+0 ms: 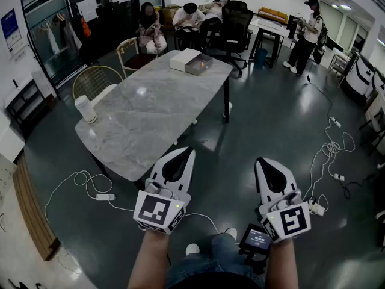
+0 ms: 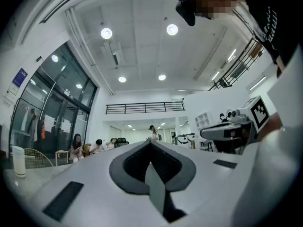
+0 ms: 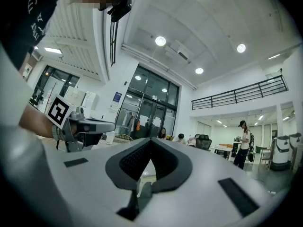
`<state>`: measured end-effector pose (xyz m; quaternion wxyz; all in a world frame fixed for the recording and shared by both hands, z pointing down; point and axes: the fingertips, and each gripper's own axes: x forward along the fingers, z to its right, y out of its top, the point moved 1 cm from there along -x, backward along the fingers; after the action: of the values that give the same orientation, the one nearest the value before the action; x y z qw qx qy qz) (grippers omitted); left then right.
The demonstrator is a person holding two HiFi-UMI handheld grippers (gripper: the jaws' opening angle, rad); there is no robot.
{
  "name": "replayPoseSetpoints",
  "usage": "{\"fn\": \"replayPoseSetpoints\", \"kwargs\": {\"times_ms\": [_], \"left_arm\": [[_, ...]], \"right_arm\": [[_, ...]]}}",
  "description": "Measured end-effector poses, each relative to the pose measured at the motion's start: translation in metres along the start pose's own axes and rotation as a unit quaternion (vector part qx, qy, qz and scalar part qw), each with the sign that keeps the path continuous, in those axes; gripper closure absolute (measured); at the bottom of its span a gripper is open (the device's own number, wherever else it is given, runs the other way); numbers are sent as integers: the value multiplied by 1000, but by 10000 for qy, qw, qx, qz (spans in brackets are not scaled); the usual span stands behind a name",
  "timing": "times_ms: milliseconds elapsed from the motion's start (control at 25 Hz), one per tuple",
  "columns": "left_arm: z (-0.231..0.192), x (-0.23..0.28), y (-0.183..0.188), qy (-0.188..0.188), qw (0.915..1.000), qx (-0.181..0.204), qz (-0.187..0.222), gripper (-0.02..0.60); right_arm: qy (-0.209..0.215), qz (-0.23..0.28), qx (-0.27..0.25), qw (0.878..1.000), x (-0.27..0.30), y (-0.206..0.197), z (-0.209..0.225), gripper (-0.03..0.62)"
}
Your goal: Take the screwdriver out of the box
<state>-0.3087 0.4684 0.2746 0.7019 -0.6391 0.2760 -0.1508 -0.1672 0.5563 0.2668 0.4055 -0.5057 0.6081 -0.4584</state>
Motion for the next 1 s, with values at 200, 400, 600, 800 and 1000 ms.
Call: {"fn": "replayPoseSetpoints", "kwargs": {"times_ms": [200,400,600,800,1000], "left_arm": [[-10,-12,0,-53,10000,63,42,569],[-17,-5,1,-161,9997,148,58,569],[-28,29,-14,-217,9995,222,-47,569],[-47,92,-38,-236,9989,312,-259,569],[-72,176,-54,-112,9988,346,-330,569]], "right_arm": [[-24,-50,-52,10000,1,2,-17,569],[13,-134,-87,9999,17,-2,-16,569],[104,37,-23,9999,47,-15,2,568],[160,37,90,9998,97,-39,47,568],[244,85,177,9995,161,-54,112,568]]}}
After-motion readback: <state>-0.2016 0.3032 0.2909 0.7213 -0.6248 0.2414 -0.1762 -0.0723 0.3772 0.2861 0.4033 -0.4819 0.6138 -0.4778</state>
